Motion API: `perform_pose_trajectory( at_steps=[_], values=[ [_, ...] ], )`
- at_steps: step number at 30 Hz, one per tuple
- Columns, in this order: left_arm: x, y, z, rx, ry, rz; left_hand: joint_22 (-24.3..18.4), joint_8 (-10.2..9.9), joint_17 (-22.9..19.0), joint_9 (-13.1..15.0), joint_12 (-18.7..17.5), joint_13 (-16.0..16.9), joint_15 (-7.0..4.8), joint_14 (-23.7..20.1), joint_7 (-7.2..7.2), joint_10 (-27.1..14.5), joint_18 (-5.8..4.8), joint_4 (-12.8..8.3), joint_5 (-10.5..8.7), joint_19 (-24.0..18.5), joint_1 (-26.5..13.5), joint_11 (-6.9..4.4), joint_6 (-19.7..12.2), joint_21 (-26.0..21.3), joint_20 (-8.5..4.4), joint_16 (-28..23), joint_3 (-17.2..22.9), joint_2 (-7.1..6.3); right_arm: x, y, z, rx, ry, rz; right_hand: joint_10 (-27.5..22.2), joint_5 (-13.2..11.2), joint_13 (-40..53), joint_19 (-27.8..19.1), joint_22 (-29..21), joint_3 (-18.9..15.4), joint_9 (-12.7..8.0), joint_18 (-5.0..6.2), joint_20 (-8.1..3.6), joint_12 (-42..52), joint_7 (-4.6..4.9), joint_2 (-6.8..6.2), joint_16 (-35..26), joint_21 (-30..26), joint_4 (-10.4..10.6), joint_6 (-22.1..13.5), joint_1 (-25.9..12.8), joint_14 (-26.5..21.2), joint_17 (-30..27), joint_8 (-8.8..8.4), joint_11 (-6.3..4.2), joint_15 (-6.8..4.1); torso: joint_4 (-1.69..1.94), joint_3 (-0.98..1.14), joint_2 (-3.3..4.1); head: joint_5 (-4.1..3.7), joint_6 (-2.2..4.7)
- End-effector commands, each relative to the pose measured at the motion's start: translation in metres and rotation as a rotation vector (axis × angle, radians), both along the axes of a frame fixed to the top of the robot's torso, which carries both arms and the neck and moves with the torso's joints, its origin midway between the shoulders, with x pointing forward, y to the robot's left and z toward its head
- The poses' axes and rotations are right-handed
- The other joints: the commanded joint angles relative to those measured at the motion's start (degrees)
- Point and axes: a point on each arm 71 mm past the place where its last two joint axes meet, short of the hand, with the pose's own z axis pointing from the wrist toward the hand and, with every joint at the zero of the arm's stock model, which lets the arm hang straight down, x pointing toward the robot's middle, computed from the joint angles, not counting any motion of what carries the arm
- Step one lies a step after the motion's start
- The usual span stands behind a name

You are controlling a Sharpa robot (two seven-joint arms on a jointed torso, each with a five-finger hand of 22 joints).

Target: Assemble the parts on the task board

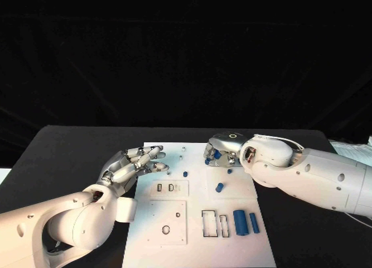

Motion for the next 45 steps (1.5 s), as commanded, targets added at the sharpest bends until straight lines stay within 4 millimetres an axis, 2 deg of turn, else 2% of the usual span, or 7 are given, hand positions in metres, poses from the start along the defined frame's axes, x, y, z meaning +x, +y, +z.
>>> perform_pose_trajectory(
  at_steps=[1,5,14,20,21,30,45],
  values=[
    [0.000,-0.002,0.001,-0.011,0.000,-0.017,-0.1,-0.2,0.1,-0.1,-0.4,0.0,-0.13,-0.3,0.19,-0.2,0.61,-0.3,-0.25,-0.3,-0.3,0.40,-0.1,-0.3,0.10,-0.3,0.1,0.32,0.001,0.001,-0.002,-0.029,0.002,-0.004,0.5,0.3,0.0,-0.1,0.2,0.6,0.1,-1.09,0.17,-0.1,0.05,-0.53,0.4,0.4,0.2,0.6,0.0,1.9,0.2,-0.23,0.07,0.37,0.07,-0.12,0.39,-0.09,0.24],
    [0.001,-0.002,0.001,-0.010,0.002,-0.018,-0.1,-0.2,0.1,-0.1,-0.4,0.0,-0.13,-0.3,0.19,-0.2,0.61,-0.3,-0.25,-0.3,-0.3,0.40,-0.1,-0.3,0.10,-0.3,0.1,0.32,0.001,0.001,-0.002,-0.030,0.002,-0.002,0.7,0.2,0.0,0.0,0.6,1.2,0.1,-1.13,0.16,-0.1,0.03,-0.64,0.7,0.7,0.7,0.8,0.0,1.9,0.4,-0.18,0.02,0.36,0.16,-0.20,0.62,-0.34,0.17],
    [0.001,-0.001,0.000,-0.008,0.006,-0.017,-0.1,-0.3,0.2,0.0,-0.4,0.1,-0.13,-0.3,0.19,-0.2,0.62,-0.3,-0.23,-0.2,-0.3,0.40,-0.1,-0.3,0.11,-0.3,0.2,0.45,0.000,0.002,-0.002,-0.030,0.003,0.000,1.5,-0.3,0.1,-0.1,1.2,2.2,0.3,-1.17,0.07,0.0,-0.19,-1.23,1.3,1.2,2.0,1.6,-0.2,1.9,0.8,-0.01,-0.21,0.24,0.09,-0.14,0.82,-0.21,0.25],
    [0.001,-0.001,0.000,-0.006,0.008,-0.017,-0.1,-0.4,0.3,0.0,-0.5,0.1,-0.14,-0.3,0.19,-0.3,0.63,-0.4,-0.22,-0.2,-0.2,0.40,-0.1,-0.3,0.11,-0.3,0.3,0.55,0.000,0.003,0.004,0.017,-0.048,-0.002,3.6,0.2,0.2,0.4,2.5,3.7,0.7,-1.35,-0.30,0.2,-0.80,-0.36,2.1,2.1,3.5,3.6,0.3,1.9,1.4,0.55,-0.84,-0.25,0.09,-0.15,0.95,-0.16,0.38],
    [0.001,-0.001,0.000,-0.005,0.009,-0.016,-0.1,-0.4,0.3,0.0,-0.5,0.1,-0.14,-0.3,0.20,-0.3,0.64,-0.4,-0.21,-0.2,-0.2,0.40,-0.1,-0.3,0.11,-0.3,0.4,0.56,-0.001,0.003,0.006,0.037,-0.069,-0.005,4.0,-1.0,0.2,0.4,2.7,4.4,0.9,-1.40,-0.41,0.1,-0.88,-0.07,2.3,2.3,3.9,3.9,0.6,1.9,1.5,0.56,-0.91,-0.38,0.07,-0.15,0.95,-0.11,0.37],
    [0.002,0.000,-0.001,0.000,0.018,-0.014,-0.2,-0.7,0.7,0.0,-0.8,0.0,-0.01,-0.3,0.41,-0.7,0.61,-0.4,-0.34,-0.1,-0.8,0.60,-0.4,-0.3,0.21,-0.3,0.2,0.44,0.000,0.008,0.017,0.136,-0.154,-0.043,5.0,-2.0,0.2,0.3,3.0,5.2,1.2,-1.42,-0.54,0.0,-0.98,-0.06,2.6,2.6,5.6,4.5,0.2,1.9,1.5,0.57,-1.11,-0.47,0.26,-0.24,1.16,-0.03,0.94],
    [0.002,-0.002,-0.002,-0.007,0.027,-0.020,-0.3,-1.0,0.9,-0.1,-1.0,0.0,0.17,-0.7,0.57,-1.2,0.58,-0.5,-0.34,-0.3,-1.2,0.79,-0.6,-0.5,0.34,-0.5,0.0,0.38,0.009,0.033,0.026,0.168,-0.189,-0.034,4.7,-2.2,0.1,0.3,3.3,5.4,1.3,-1.47,-0.52,-0.2,-0.78,-0.90,2.9,2.8,6.8,4.3,-0.1,1.8,1.7,0.23,-0.95,-0.37,0.31,-0.25,1.36,0.27,1.22]
  ],
)
